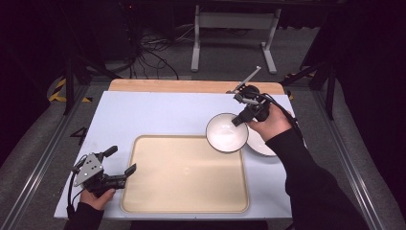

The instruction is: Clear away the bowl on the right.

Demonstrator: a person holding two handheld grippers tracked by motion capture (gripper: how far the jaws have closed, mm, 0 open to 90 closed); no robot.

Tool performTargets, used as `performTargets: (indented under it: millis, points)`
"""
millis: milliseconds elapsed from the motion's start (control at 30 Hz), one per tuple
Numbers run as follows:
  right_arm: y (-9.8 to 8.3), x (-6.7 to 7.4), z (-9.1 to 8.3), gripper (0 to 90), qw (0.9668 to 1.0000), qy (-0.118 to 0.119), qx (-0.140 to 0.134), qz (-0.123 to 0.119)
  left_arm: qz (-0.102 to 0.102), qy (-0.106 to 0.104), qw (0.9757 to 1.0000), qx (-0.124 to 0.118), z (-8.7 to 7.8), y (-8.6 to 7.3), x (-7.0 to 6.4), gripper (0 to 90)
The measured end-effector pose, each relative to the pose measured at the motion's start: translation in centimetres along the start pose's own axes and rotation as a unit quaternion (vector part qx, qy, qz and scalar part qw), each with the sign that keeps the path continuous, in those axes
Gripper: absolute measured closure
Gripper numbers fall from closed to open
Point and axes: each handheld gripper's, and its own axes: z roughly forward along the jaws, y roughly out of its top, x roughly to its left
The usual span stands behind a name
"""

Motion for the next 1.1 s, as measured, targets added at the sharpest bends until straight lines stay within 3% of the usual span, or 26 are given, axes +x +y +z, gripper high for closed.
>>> performTargets:
  millis: [400, 767, 1100]
  points:
    - [1.2, 2.8, 0.3, 82.8, 0.9992, 0.02, -0.005, -0.034, 0.001, -0.001, 1.0, 0.001, 0.0, 0.0, 0.0, 8.1]
    - [2.3, 6.0, 1.0, 82.8, 0.996, 0.042, -0.006, -0.079, 0.002, -0.001, 1.0, 0.001, 0.0, 0.0, 0.0, 8.1]
    - [3.2, 7.9, 2.4, 82.2, 0.9929, 0.064, -0.004, -0.1, 0.002, -0.001, 1.0, 0.001, 0.0, 0.0, 0.0, 8.1]
